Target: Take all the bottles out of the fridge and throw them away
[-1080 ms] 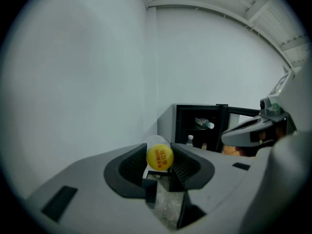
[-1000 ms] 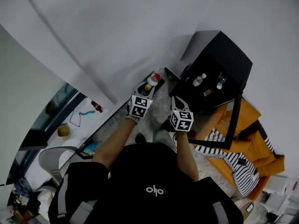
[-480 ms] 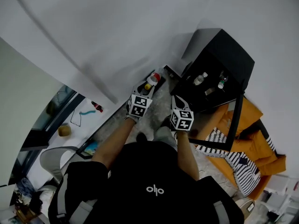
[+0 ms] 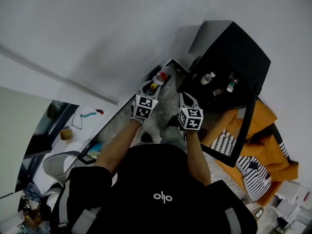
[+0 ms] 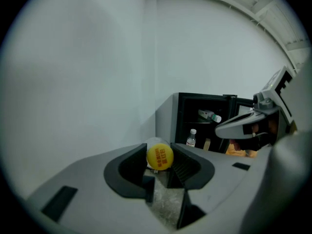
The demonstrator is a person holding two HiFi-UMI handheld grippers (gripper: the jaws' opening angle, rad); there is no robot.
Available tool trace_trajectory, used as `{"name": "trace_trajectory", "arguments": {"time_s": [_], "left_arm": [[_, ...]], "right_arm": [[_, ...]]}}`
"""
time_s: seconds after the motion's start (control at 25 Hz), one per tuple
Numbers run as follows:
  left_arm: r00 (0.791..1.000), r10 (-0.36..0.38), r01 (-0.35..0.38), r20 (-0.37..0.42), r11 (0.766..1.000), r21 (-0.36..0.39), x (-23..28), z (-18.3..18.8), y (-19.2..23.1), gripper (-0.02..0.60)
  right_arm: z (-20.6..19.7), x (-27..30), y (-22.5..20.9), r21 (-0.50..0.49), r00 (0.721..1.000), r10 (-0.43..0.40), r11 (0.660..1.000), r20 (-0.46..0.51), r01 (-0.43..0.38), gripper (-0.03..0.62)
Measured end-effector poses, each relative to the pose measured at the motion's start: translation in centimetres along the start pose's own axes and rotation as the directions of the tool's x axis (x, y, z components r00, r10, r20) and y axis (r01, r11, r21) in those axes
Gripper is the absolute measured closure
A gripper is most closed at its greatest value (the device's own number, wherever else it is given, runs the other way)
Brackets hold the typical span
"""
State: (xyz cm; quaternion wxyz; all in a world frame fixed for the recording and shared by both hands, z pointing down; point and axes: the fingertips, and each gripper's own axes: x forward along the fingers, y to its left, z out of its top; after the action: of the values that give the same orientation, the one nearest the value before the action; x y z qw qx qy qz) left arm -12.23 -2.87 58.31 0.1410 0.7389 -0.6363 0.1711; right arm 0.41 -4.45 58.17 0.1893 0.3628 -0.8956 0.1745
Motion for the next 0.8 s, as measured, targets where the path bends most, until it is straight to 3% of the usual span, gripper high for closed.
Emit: {"name": "trace_trajectory", "arguments": {"time_s": [0.44, 0.8], "left_arm": [[0.996, 0.028, -0.030, -0.089, 0.999, -0.030, 9.7, 0.8, 0.2, 0.428], [0.988, 0.047, -0.058, -0.149, 0.996, -0.067, 14.0, -2.2, 2.6, 0.428]], "right_arm": [[2.8, 7.6, -9.3, 0.000, 0.998, 0.051, 0.999, -0.041, -0.051, 0.592], [1.3, 12.6, -11.7, -0.028, 0.991, 0.080, 0.996, -0.109, -0.084, 0.592]]}}
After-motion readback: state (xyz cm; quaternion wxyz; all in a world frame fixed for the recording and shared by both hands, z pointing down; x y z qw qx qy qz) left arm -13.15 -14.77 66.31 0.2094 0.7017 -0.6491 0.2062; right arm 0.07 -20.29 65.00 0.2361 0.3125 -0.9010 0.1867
